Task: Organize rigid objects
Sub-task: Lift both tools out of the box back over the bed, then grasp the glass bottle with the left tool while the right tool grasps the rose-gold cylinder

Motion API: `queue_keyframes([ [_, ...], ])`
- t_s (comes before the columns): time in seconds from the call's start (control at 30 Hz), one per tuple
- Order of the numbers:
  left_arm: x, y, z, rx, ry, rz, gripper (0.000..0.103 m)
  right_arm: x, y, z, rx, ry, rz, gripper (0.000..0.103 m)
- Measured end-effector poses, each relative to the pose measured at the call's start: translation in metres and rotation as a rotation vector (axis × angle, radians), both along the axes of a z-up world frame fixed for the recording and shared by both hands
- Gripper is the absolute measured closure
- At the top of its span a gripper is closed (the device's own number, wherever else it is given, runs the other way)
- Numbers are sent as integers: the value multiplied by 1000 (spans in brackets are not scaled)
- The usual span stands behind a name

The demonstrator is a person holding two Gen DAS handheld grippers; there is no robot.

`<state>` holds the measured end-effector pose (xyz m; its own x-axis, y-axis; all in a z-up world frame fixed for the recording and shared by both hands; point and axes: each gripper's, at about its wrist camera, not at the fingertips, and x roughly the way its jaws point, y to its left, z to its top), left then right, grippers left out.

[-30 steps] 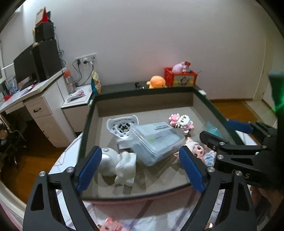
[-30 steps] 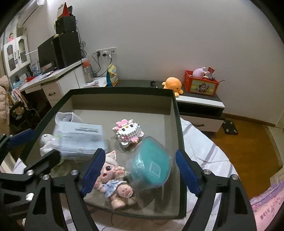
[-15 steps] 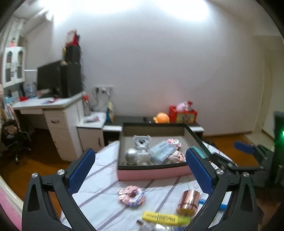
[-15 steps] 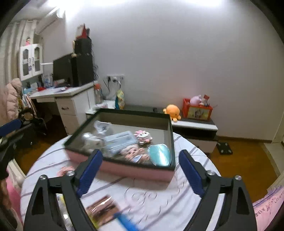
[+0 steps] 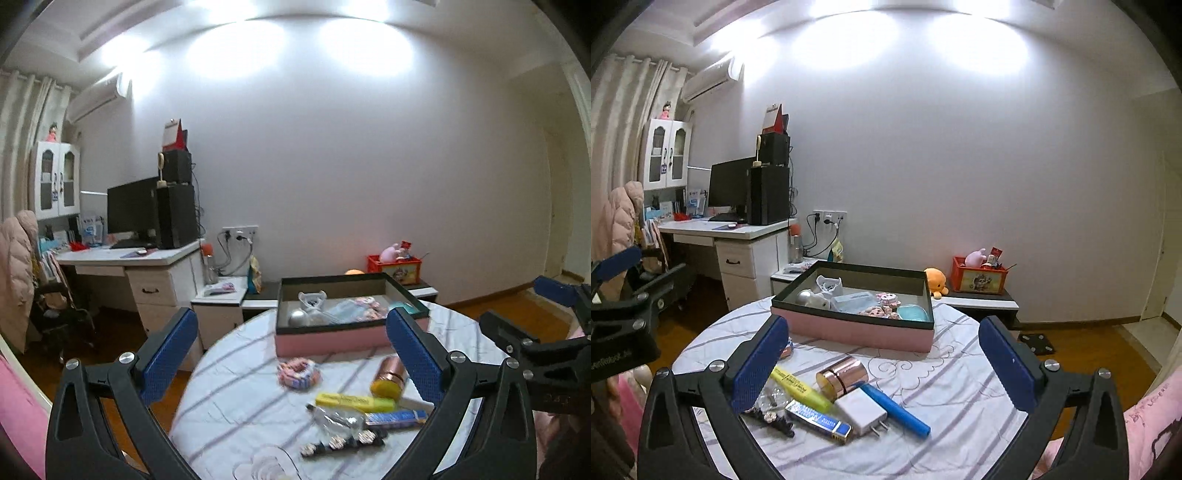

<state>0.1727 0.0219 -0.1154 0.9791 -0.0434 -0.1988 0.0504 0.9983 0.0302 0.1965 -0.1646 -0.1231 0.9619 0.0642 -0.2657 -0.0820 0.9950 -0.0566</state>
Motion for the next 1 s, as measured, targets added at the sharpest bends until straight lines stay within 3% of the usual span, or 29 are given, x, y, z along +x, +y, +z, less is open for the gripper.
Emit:
queue_keyframes([
  [0.23, -6, -9, -19, 31, 42, -20, 0, -8, -10, -17, 12, 60, -16, 0],
  [0.43, 1, -10, -42, 47, 130, -39, 0, -1, -26, -38, 49, 137, -39, 0],
  [0.7, 23, -21, -89, 1, 329, -112, 0, 15, -38, -67, 80, 234, -46, 0],
  [0.87, 39, -39, -114, 24, 444, -134, 0, 24, -46, -83, 107, 287, -47, 0],
  [1.0, 50, -37, -122, 24, 487, -128, 0, 31, -51, -91, 119, 313, -54, 0],
])
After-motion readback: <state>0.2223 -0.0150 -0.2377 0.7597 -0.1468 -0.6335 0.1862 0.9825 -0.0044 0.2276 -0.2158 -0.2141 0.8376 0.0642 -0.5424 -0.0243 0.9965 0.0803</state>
